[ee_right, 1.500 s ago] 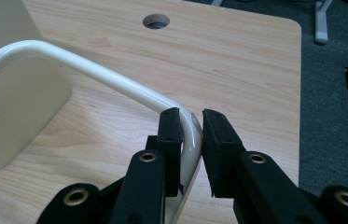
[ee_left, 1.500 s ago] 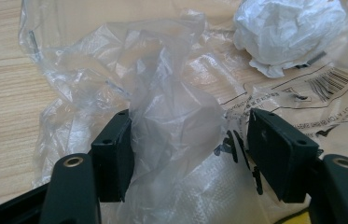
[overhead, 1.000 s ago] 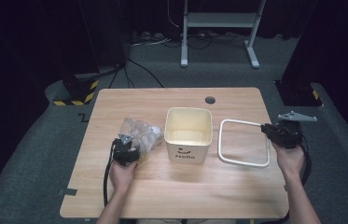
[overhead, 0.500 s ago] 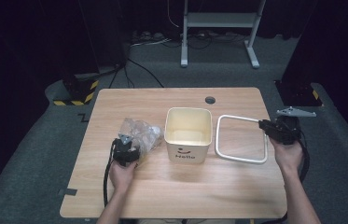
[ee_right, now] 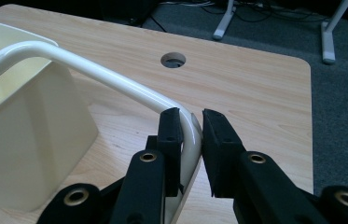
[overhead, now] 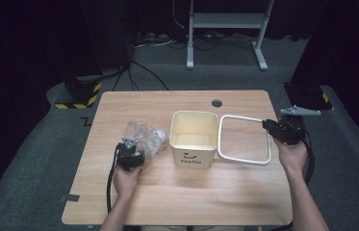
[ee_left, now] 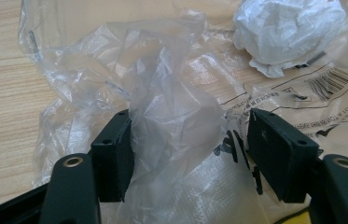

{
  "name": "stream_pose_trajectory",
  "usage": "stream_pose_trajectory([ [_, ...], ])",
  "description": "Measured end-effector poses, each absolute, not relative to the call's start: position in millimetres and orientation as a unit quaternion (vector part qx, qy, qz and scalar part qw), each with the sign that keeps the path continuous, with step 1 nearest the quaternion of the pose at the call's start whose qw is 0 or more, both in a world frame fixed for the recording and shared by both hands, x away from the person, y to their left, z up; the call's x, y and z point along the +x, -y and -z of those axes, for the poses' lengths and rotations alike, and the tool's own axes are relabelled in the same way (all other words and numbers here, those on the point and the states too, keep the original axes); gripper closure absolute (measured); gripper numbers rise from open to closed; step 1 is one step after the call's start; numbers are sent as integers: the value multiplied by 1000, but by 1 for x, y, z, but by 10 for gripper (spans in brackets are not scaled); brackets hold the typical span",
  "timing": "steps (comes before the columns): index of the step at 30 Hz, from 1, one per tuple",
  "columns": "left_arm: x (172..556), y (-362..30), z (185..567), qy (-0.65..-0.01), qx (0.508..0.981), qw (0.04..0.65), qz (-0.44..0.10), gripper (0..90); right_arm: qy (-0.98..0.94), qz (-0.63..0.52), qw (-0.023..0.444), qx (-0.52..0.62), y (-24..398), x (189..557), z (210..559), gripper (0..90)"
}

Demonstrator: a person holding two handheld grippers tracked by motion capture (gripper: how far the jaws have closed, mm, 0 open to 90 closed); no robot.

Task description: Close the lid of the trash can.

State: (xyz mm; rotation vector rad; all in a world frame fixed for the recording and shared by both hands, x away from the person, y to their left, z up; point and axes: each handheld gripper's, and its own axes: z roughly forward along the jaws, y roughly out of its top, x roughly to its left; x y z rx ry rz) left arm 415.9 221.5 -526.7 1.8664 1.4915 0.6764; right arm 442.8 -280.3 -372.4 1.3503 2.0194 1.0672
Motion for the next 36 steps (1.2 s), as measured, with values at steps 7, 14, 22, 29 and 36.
stream_pose_trajectory([
  [7,416,-221,527,-568,712,323,-257,350,-742,-393,241,487,270,447,370,779],
  [14,416,-221,527,-568,712,323,-257,349,-745,-395,239,481,260,452,370,780],
  [22,416,-221,527,-568,711,323,-258,348,-748,-396,237,477,250,456,367,780],
  [29,416,-222,526,-567,713,322,-257,348,-752,-396,237,471,240,461,363,780],
  [36,416,-222,527,-567,713,322,-257,348,-755,-396,232,468,230,465,364,780],
])
